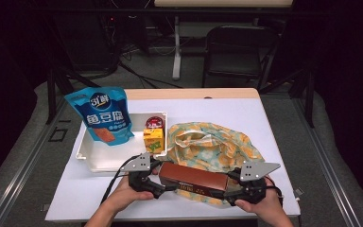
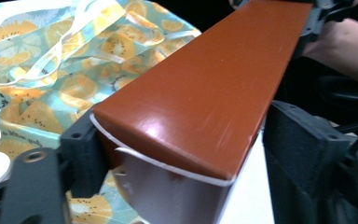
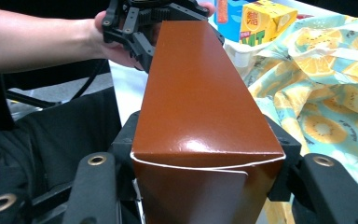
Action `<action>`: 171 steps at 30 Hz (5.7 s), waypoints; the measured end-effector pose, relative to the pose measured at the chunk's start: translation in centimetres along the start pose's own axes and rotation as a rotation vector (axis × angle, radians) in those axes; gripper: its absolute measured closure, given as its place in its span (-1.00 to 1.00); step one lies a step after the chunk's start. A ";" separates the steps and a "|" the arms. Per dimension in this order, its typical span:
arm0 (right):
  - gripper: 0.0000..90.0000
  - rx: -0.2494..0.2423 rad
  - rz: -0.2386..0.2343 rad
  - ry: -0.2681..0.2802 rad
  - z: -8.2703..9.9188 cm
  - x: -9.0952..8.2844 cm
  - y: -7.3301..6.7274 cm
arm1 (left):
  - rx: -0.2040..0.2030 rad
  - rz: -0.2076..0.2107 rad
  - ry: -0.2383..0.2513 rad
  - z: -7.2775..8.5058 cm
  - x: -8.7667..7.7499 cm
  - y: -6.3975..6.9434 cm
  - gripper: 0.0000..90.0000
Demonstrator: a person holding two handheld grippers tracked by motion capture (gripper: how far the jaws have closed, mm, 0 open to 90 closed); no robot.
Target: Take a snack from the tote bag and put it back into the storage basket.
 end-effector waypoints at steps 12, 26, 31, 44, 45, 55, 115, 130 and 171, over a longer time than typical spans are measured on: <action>-0.39 0.036 0.015 0.009 1.5 -0.1 1.4 | 0.052 0.131 -0.027 0.4 -1.0 2.0 0.06; -0.65 0.140 0.194 0.063 2.5 -2.5 3.3 | 0.025 -0.002 0.006 0.7 -4.8 0.1 0.07; -0.65 0.169 0.252 0.041 3.3 -2.7 4.1 | 0.031 -0.015 0.017 0.6 -6.5 0.1 0.07; -0.65 0.187 0.295 0.001 4.4 -2.7 4.3 | 0.014 -0.112 0.062 1.4 -11.6 -0.5 0.07; -0.65 0.191 0.294 0.004 4.4 -2.7 4.3 | 0.009 -0.127 0.065 1.6 -12.0 -0.7 0.07; -0.64 0.202 0.296 -0.001 4.7 -2.5 4.5 | -0.023 -0.231 0.075 3.6 -17.0 -2.0 0.07; -0.65 0.181 0.256 -0.020 4.8 -1.0 4.1 | -0.262 -0.665 0.171 7.9 -23.0 -5.7 0.26; -0.65 0.178 0.245 -0.029 4.8 -0.5 4.1 | -0.394 -0.718 0.116 8.6 -21.5 -7.8 1.00; -0.64 0.181 0.263 -0.024 5.0 -0.7 4.0 | -0.508 -0.999 0.116 7.1 -16.8 -13.2 1.00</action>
Point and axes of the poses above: each handheld gripper's, and its own axes: x roughly forward along the jaws, z roughly out of its underside, y roughly to its right, the point moved 8 cm from there along x, roughly forward along the jaws, and after that the axes turned 12 degrees about -x, right-handed, at the moved point
